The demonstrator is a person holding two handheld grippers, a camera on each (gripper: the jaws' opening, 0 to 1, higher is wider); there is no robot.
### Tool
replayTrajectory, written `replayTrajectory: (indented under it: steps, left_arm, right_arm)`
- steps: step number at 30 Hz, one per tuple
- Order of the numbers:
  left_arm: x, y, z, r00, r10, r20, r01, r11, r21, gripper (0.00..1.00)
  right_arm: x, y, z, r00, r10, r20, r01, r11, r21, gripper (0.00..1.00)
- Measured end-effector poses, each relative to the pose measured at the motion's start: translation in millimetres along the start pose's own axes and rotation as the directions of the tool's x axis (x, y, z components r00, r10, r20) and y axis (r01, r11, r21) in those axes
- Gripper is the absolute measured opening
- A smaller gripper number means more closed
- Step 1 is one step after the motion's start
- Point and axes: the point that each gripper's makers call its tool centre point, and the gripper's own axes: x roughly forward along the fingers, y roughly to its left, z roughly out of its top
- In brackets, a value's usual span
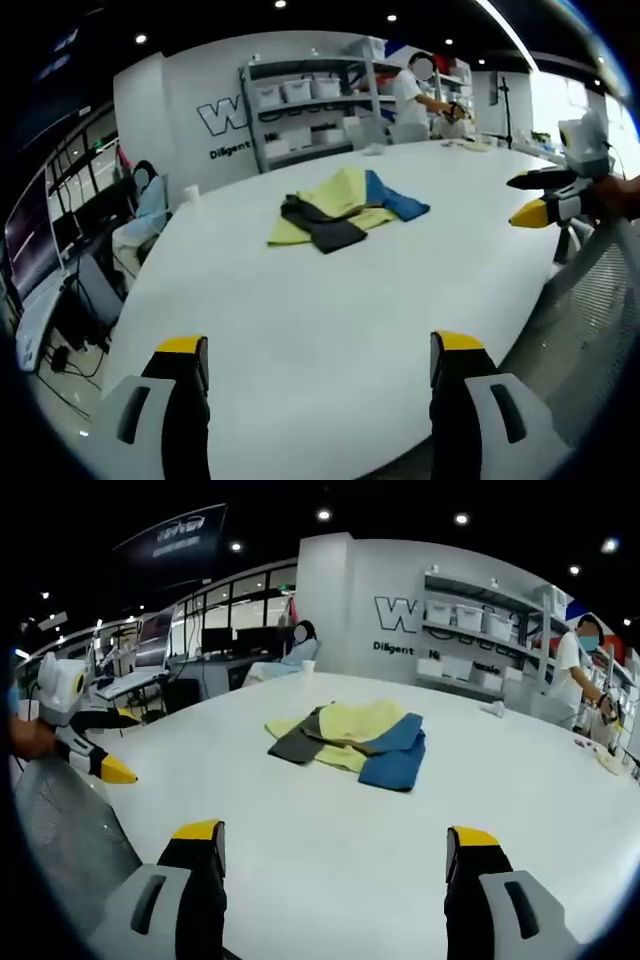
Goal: Fold the garment on the visible template until the final outline fits inside the template.
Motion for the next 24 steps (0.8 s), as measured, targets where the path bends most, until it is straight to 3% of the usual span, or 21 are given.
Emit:
replayTrajectory:
  steps: [24]
  left_arm:
    - [-0.6,-0.3,-1.1,1.000,0.000,-0.002,0.000,1.000,0.013,0.87]
  right_arm:
    - [-0.7,1.5,-3.0,1.000,0.008,-0.015,-0.008,1.000,0.010,0.87]
